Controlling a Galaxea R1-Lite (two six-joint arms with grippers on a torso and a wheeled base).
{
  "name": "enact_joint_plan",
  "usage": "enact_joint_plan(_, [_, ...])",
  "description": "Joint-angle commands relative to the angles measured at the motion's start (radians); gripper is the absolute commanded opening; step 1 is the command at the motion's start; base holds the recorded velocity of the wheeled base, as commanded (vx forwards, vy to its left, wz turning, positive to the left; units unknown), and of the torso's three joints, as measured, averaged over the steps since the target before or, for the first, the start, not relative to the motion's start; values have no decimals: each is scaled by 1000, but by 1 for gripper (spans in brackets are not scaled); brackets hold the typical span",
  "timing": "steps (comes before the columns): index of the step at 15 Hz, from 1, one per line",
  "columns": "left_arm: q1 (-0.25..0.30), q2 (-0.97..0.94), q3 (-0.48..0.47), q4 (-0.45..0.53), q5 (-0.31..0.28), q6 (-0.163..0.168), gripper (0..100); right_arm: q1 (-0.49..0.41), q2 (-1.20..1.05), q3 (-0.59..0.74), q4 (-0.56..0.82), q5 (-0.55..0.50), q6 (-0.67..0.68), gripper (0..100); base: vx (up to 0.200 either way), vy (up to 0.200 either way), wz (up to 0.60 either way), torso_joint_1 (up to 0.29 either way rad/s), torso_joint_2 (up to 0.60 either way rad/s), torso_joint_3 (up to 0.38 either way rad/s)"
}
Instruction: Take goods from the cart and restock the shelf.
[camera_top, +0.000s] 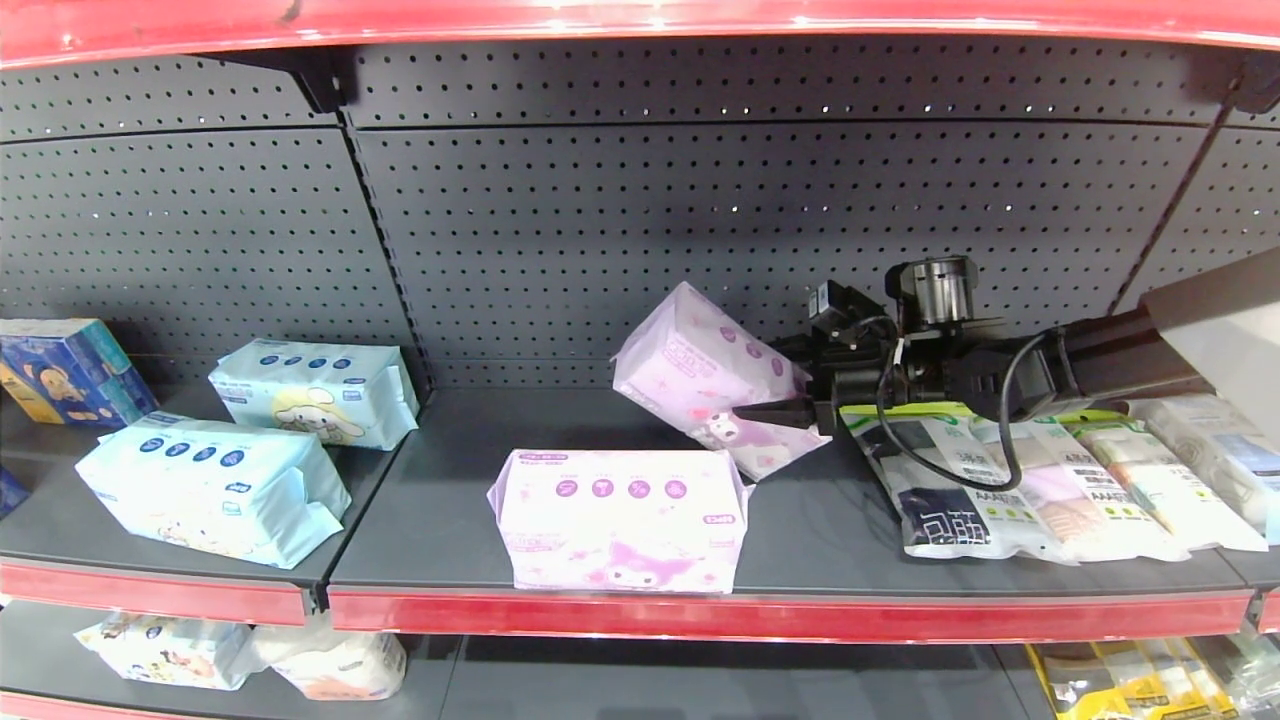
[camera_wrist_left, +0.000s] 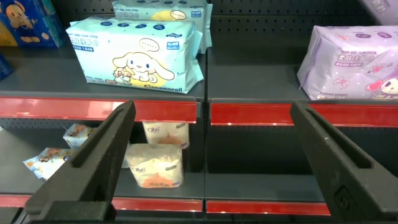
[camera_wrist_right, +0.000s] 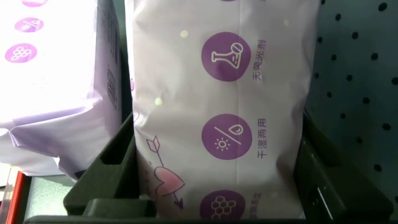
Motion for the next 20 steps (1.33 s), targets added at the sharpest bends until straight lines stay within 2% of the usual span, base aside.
enact_joint_plan(1, [0,1,0,0,0,0,100,1,-3,-1,-1,1,-2,0,0,0,0,0,0,0])
enact_joint_plan(6, [0,1,0,0,0,0,100,1,-3,-1,-1,1,-2,0,0,0,0,0,0,0])
enact_joint_plan(7, [0,1,0,0,0,0,100,1,-3,1,-1,-1,-2,100,0,0,0,0,0,0])
enact_joint_plan(14, [0,1,0,0,0,0,100,-5,-3,2,-6,-1,-1,100,0,0,0,0,0,0])
enact_joint_plan(20, [0,1,0,0,0,0,100,-77,-109,81,-4,-2,27,100,0,0,0,0,0,0])
